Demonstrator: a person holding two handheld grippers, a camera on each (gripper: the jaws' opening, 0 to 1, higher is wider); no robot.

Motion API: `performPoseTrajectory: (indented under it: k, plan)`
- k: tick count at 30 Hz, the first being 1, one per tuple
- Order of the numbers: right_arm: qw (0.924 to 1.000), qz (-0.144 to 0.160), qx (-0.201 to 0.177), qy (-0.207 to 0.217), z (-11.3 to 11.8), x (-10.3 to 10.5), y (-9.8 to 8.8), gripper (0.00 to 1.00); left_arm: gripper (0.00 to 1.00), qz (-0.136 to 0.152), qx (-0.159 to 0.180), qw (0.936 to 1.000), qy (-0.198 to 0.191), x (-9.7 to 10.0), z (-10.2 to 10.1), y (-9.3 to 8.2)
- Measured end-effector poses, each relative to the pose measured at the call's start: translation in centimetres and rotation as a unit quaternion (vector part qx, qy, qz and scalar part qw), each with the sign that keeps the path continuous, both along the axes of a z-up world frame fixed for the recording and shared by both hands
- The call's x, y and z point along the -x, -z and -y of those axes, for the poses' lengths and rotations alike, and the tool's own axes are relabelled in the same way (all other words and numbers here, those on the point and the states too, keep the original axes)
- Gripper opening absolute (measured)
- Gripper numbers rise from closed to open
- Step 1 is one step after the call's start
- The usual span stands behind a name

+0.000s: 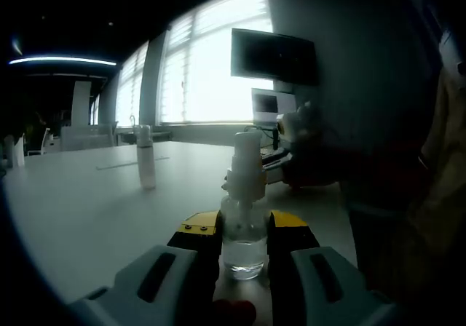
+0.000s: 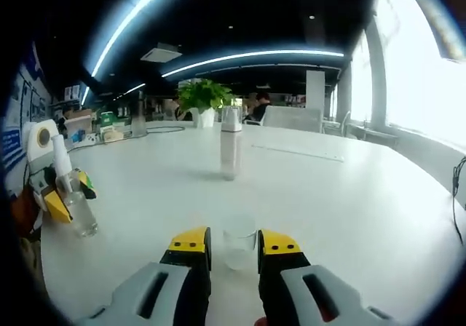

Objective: Clamp pump bottle remove cover press pump head put on cover

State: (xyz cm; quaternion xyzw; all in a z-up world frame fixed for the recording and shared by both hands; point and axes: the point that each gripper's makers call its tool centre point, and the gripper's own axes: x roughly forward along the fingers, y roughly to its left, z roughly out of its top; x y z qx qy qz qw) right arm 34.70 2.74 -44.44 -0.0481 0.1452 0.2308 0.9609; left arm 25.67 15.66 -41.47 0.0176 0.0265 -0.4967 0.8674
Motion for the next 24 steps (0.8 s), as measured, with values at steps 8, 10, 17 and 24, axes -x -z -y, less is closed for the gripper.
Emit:
performPoseTrajectory:
  k: [8, 10, 17, 24]
  plan:
    - [1.0000, 0.001, -0.001, 0.010, 0.22, -0.13, 0.09, 0.16, 0.15, 0.000, 0.000, 1.0000, -0.001, -0.04, -0.03, 0.00]
    - [0.9999, 0.004, -0.003, 0.011, 0.28, -0.14, 0.01, 0.13, 0.15, 0.000, 0.000, 1.0000, -0.001, -0.05, -0.04, 0.00]
    - [0.9998, 0.009, -0.004, 0.016, 0.60, -0.41, 0.01, 0.12, 0.15, -0.001, 0.000, 1.0000, -0.001, -0.08, -0.06, 0.03]
    - [0.9999, 0.009, -0.003, 0.012, 0.48, -0.37, -0.02, 0.12, 0.15, -0.001, 0.001, 1.0000, -0.001, -0.09, -0.07, 0.03]
